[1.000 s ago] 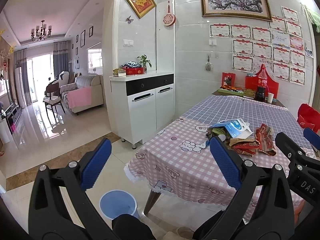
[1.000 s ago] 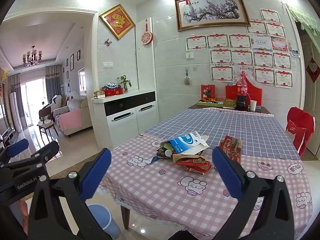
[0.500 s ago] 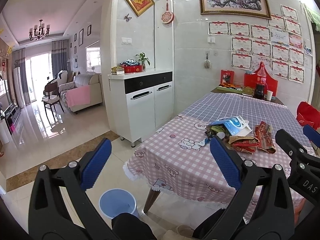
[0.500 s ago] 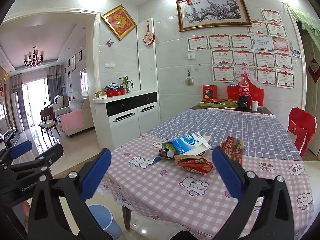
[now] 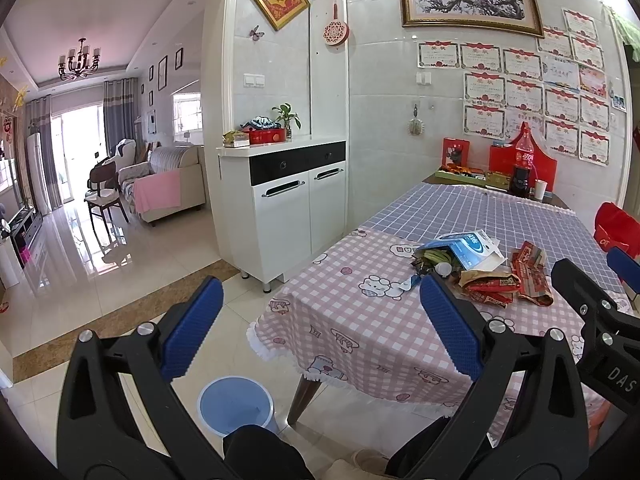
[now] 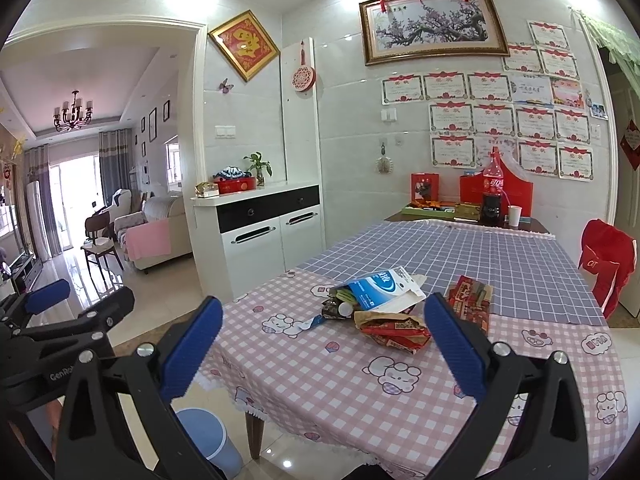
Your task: Collect trash
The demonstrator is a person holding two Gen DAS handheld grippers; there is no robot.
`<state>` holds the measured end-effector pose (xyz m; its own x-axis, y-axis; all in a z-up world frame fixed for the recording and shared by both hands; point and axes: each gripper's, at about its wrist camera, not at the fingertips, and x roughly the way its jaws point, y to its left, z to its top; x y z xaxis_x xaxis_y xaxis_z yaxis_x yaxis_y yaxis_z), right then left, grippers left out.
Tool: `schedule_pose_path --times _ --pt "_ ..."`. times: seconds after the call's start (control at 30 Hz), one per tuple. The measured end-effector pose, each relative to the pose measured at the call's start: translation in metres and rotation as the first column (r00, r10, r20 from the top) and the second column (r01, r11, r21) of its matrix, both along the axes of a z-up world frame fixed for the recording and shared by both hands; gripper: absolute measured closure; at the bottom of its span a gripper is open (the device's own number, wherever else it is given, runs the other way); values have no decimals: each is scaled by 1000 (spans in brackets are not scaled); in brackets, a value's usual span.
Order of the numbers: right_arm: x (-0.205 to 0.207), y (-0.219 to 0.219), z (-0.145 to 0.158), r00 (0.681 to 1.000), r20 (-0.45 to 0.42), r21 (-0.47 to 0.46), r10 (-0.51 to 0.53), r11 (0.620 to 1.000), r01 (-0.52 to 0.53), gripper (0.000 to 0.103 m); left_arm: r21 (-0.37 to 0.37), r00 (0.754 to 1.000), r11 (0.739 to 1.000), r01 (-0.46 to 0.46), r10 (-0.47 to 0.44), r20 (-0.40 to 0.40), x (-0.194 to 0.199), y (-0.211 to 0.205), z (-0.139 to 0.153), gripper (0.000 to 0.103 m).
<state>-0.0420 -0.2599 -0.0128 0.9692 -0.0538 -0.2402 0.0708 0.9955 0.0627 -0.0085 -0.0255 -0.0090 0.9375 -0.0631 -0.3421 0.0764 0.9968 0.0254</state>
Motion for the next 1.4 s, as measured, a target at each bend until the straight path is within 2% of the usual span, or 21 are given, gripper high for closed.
schedule_pose_path --times 0.57,1.07,1.3,1.4 --pt "0 -2 -1 1000 -11 17 8 1000 -8 4 2 1000 1000 -1 1 -4 2 0 -3 6" --pt "14 -13 -11 995 -67 82 79 994 -74 4 23 1000 1000 -14 14 -18 7 -4 -11 6" --pt "36 -36 -35 991 -106 108 81 992 -69 4 71 995 997 -34 40 -91 36 -20 -33 6" --pt "56 -58 -47 990 -142 89 1 996 12 4 102 992 994 -28 40 -120 57 -35 -40 6"
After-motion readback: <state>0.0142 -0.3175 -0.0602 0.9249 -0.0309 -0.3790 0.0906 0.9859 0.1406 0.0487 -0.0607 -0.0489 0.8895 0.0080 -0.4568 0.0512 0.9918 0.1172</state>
